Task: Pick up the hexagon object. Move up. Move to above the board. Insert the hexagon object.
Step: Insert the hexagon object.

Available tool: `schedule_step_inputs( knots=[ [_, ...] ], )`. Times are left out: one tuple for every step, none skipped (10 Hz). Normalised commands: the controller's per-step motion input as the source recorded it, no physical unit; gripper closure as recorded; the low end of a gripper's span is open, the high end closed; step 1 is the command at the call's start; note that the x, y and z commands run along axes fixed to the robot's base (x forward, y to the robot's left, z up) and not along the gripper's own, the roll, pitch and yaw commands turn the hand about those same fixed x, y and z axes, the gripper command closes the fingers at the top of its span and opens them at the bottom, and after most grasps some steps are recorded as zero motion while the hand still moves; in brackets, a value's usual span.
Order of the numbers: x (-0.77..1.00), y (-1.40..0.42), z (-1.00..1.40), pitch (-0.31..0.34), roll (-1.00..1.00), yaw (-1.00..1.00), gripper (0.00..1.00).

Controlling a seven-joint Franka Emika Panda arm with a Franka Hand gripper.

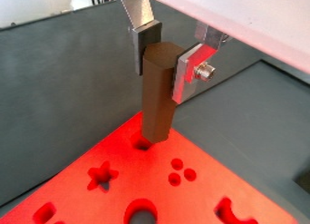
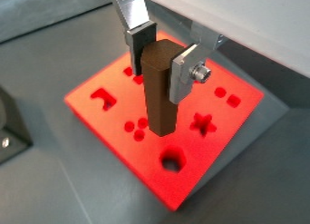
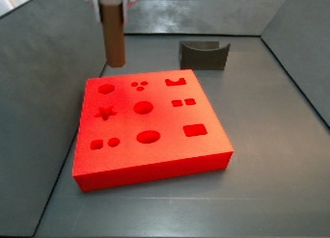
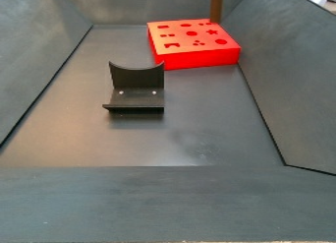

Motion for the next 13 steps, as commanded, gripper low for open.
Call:
schedule_step_inputs(
  knots=[
    [-0.16,0.0,-0.09,-0.017,0.0,-0.11,1.0],
    [-0.03,0.0,0.0,0.0,0.0,0.0,1.0],
    [0.03,0.04,-0.07,0.0,-0.02,-0.01,1.0],
    [0.14,0.13,-0.14,0.0,-0.05,0.0,1.0],
    [-0.07,0.0,-0.1,-0.05,0.0,-0.06,1.0],
    [0.0,0.09,-0.14,-0.013,-0.06,-0.11,1.0],
    [0.07,0.13,-0.06,0.0,-0.13,-0.24,1.0],
    [-0.39,0.0,-0.27,-0.079,-0.06,-0.77,1.0],
    [-0.18,0.03,-0.4,-0.073,-0.09,-0.76,1.0],
    [-0.02,0.04,-0.46,-0.163,-0.06,-0.6,1.0],
    [-0.32,-0.07,-0.41,-0.211,-0.05,-0.55,1.0],
    [0.01,0.02,0.0,-0.034,-0.02,-0.07,1.0],
    [0.23,0.0,-0.08,-0.027,0.0,-0.16,1.0]
  ],
)
